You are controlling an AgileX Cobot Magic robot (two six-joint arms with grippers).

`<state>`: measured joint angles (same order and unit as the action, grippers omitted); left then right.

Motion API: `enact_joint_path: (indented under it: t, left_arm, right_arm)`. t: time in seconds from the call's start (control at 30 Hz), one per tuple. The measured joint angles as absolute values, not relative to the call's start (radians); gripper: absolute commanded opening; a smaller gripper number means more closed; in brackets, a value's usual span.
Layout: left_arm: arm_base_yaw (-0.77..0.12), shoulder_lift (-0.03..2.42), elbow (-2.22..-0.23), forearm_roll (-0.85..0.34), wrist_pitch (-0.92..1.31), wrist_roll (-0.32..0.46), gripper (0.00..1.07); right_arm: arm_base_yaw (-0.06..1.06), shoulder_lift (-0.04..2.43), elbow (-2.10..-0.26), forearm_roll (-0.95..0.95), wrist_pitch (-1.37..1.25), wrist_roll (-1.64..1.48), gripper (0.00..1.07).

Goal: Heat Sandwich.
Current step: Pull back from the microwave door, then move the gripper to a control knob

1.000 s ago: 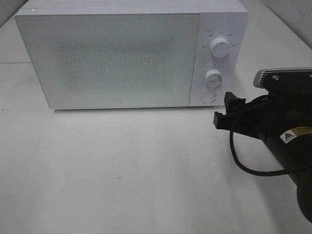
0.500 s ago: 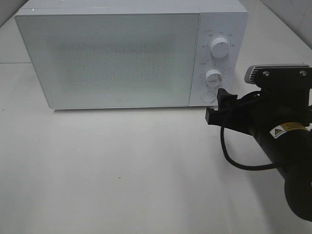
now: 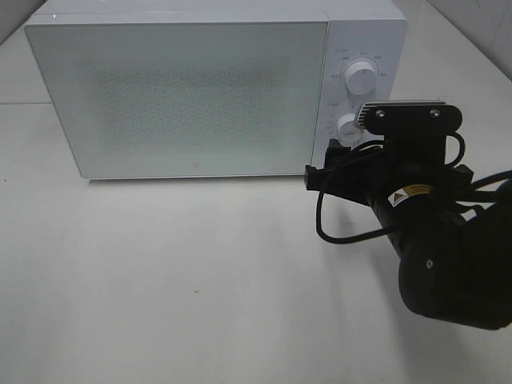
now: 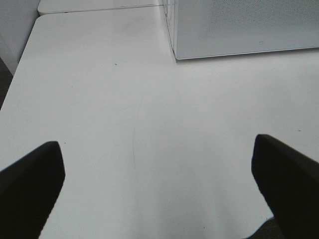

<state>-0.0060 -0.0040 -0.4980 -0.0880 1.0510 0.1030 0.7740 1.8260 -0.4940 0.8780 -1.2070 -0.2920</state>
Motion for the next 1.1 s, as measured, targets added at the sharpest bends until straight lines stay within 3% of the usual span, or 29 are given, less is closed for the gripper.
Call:
enact_joint_path:
  t: [0.47,1.1]
  left_arm:
    - [-0.006,-0.004,-0.498,-0.088,1.051,0.103,0.98]
    - [-0.006,-0.004,-0.498,-0.088,1.051,0.103,0.98]
  right_arm:
    - [0.666,1.918,-0.63,0.79,-1.207,-0.293,0.75]
    - [0.636,2.041,-0.74,0.749,-1.207,-0.292,0.75]
